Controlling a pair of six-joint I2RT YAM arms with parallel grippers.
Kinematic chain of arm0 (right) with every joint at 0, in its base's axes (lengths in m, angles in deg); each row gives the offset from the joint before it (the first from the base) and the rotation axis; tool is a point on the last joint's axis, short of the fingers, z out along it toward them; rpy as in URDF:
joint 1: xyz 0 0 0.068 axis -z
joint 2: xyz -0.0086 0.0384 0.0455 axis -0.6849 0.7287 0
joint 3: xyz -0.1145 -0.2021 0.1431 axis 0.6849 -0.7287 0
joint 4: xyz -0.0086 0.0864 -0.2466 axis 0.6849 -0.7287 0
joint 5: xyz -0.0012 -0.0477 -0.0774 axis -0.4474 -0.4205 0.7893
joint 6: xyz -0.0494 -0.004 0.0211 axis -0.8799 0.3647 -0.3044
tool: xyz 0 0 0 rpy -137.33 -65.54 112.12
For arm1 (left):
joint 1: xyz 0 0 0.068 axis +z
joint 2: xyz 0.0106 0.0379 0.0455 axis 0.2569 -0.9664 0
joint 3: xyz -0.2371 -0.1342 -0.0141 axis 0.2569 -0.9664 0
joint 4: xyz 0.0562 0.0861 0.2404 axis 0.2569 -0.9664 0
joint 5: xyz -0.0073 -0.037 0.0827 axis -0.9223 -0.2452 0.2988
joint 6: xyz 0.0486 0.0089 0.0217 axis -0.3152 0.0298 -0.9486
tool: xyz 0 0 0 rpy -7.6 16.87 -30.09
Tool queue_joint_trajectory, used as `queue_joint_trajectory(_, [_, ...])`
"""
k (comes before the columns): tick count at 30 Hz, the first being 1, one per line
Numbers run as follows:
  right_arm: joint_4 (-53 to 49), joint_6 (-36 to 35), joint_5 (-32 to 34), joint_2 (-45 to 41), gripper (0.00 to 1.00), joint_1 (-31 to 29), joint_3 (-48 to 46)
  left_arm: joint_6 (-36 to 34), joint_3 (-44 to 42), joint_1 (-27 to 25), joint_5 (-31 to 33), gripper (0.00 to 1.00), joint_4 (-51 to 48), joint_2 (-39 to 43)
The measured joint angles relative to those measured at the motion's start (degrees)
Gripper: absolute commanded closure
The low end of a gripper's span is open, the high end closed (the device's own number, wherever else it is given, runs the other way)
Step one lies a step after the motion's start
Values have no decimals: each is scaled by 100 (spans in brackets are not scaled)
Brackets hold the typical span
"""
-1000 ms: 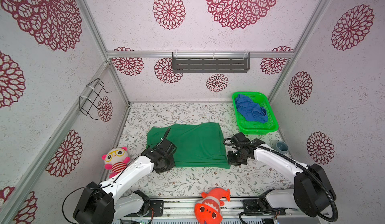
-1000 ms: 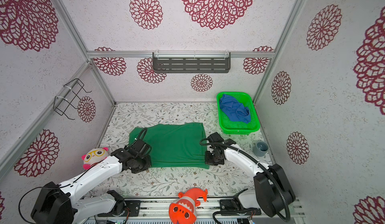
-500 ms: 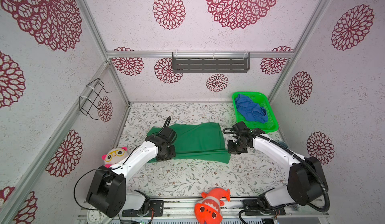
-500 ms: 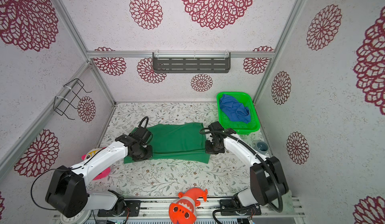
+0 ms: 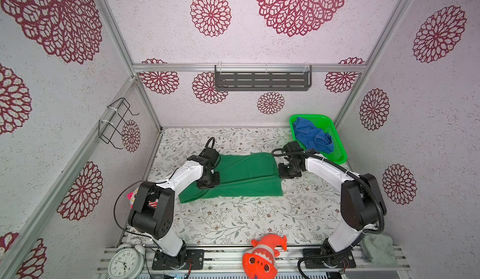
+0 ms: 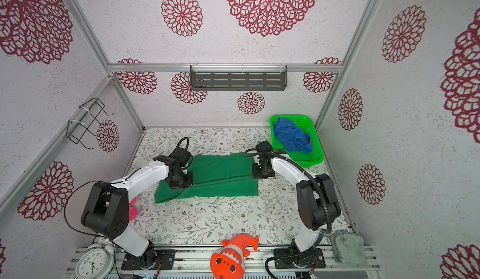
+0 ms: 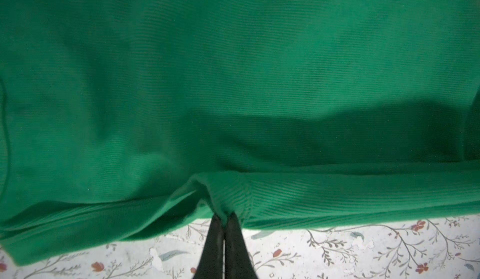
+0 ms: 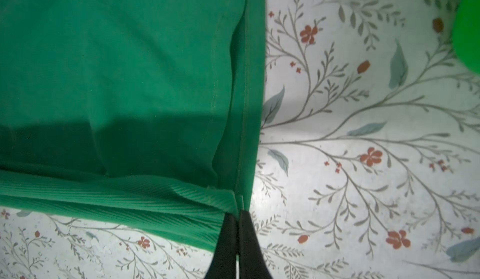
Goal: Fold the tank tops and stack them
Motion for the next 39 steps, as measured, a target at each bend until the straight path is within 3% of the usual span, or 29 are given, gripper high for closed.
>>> queue_joint_trajectory(1, [31, -37, 2, 118, 100, 11, 74, -42, 48, 31, -20, 100, 13, -85])
queue_joint_trajectory(2, [48, -59, 0, 232, 92, 24, 151, -87, 105, 59, -35, 96, 20, -177])
queue_joint_trajectory(5, [116, -144, 15, 520, 59, 81, 339, -256, 380, 142, -15, 59, 7, -490])
queue_joint_trajectory(7, [122, -201, 52, 612, 50, 144, 422, -334, 564, 203, 68, 47, -42, -577])
queue_joint_trajectory(9, [122, -234, 111, 605, 48, 197, 455, -437, 678, 264, 177, 39, -109, -525])
queue_joint_trajectory(15, [249, -223, 149, 173, 48, 236, 179, -409, 330, 476, 560, 40, -313, 350])
queue_joint_trajectory(21, [581, 17, -144, -457, 57, 173, -723, -50, -577, 658, 522, 56, -363, 1115])
queue_joint_trajectory(31, [1443, 570, -299, 26, 73, -332, -850, 345, 415, 17, 31, 65, 354, 105])
queue_joint_trajectory(39, [1969, 772, -105, 807, 82, -330, -525, 448, 319, -201, -136, 65, 780, -734])
